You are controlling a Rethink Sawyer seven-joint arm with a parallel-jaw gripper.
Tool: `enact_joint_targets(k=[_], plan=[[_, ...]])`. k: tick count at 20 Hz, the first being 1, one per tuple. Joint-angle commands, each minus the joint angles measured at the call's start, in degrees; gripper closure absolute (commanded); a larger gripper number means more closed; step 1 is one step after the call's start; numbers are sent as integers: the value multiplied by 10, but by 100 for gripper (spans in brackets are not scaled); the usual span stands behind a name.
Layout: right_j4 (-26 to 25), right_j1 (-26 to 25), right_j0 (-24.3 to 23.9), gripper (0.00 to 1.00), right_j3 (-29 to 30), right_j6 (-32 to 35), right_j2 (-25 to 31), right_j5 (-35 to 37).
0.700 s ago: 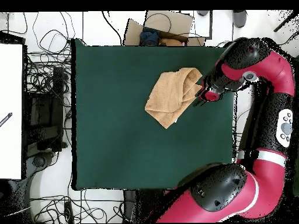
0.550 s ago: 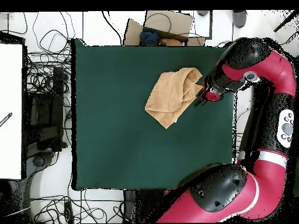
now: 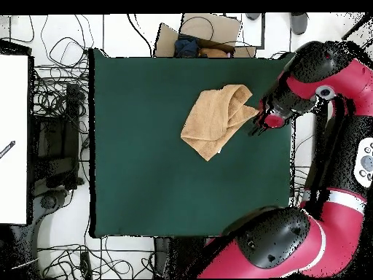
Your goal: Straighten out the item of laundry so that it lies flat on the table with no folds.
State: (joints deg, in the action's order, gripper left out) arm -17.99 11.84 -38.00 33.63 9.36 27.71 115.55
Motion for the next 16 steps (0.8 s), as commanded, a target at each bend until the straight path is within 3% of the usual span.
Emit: enact_joint_targets(k=[1,16], plan=[[-33,-1,9,0,1,61,-8,60],[-39,-1,4,0,-4,53,-8,66]])
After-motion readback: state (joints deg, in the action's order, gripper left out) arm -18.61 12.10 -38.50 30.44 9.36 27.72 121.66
